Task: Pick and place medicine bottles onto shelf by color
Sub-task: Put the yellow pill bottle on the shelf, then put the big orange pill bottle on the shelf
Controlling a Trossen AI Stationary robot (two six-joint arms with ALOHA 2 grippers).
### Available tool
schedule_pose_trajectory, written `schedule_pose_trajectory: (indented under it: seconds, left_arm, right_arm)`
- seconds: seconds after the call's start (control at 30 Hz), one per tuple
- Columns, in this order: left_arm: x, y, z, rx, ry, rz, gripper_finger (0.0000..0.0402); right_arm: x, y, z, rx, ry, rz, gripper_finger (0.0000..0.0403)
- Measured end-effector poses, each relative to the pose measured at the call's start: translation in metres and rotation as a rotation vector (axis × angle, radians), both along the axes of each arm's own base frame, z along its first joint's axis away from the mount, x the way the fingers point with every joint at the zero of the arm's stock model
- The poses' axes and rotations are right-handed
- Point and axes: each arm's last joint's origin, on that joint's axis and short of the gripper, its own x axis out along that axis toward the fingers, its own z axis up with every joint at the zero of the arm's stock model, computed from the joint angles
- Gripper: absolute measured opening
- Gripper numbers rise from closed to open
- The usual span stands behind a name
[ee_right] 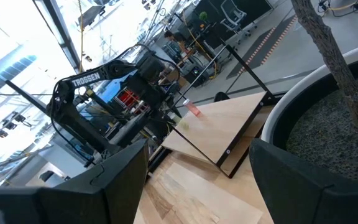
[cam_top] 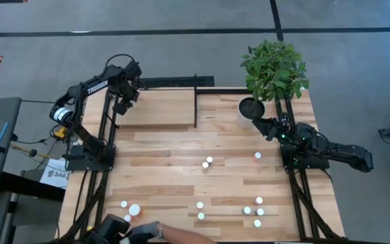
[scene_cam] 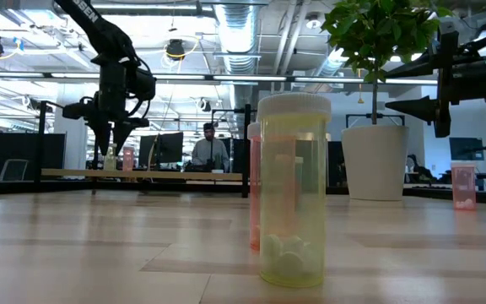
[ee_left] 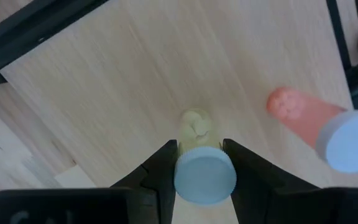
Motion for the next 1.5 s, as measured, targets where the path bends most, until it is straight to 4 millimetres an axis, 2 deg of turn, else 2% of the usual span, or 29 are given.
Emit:
schedule_pose_trajectory:
  seconds: [0.73,1.5]
  left_arm:
    - [-0.012,0.010,0.000,0.051,0.017,0.071,0.0109]
    - [-0.012,0.011,0.000,0.077,0.050,0.068,0.0172]
  right_arm:
    - [0.000,0.000,0.000,0.000,0.000,0.000,0.0302]
    - [0.000,0.000,0.000,0.000,0.000,0.000,0.0302]
